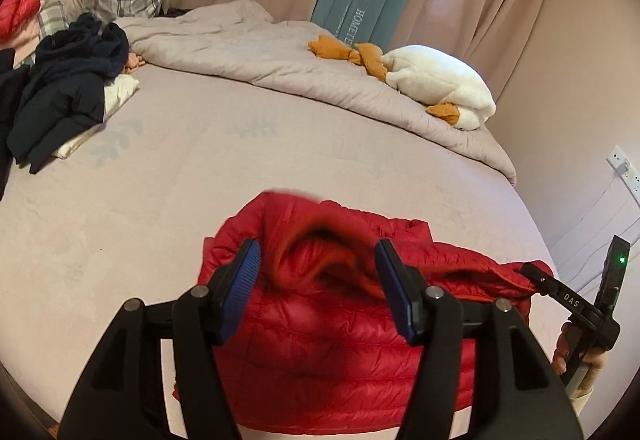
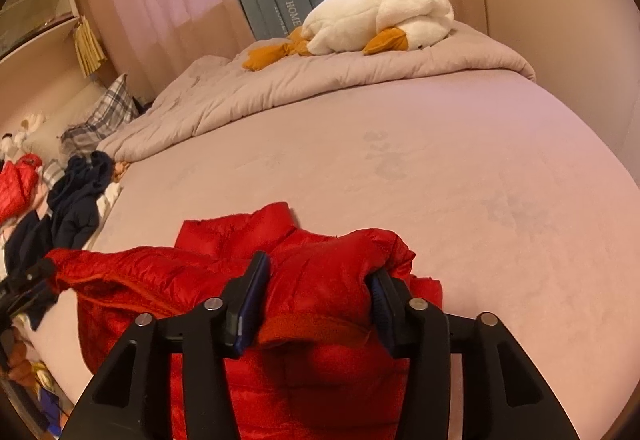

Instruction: Fold large clothes

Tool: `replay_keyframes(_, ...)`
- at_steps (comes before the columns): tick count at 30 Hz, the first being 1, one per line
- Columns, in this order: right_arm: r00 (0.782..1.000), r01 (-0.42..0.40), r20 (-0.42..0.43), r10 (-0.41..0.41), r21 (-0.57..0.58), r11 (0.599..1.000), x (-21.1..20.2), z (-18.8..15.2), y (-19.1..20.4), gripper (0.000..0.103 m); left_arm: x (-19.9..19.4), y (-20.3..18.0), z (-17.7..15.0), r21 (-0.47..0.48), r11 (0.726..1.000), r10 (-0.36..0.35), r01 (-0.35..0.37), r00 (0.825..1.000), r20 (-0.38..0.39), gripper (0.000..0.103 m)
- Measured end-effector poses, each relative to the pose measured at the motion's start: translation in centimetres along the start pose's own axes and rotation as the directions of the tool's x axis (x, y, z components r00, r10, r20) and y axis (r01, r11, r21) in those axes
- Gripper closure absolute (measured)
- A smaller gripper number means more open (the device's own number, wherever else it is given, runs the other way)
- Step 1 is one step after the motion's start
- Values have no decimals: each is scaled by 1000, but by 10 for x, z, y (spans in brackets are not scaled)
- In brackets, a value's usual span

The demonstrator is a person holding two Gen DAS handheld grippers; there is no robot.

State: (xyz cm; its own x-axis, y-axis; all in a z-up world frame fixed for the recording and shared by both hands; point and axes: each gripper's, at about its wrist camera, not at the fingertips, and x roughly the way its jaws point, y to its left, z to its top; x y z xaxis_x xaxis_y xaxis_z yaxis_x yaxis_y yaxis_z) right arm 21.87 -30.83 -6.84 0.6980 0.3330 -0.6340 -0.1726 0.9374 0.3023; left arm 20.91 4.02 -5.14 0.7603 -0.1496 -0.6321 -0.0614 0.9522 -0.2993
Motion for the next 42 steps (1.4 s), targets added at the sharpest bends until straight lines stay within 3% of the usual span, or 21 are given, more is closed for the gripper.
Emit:
replay_keyframes(11,994,-5,105,2,34,999,-22,3,-8,33,13,2,-2,21,999,40,-40,999,-17,45)
replay_keyframes(17,991,22,131,-26,33,999,-30,4,-16,33,28,4,-1,27,998,55,-54,997,-45,46)
replay_keyframes(23,998,26,61,-30,57,998,-14,4,-23,33,45,5,-5,43,997,72,-69,994,-85,62)
replay_keyframes(29,999,35,-13,-34,42,999,2,0,-20,33,68,18,-12,34,994,108,-105,984,-140,64)
replay_keyframes(32,999,39,-36,-38,29,999,7,-3,-19,33,81,24,-16,36,991,132,-128,977,-169,71)
replay_keyframes(42,992,75,-101,-73,18,997,29,-7,-22,33,103,33,-18,41,989,149,-144,970,-194,75)
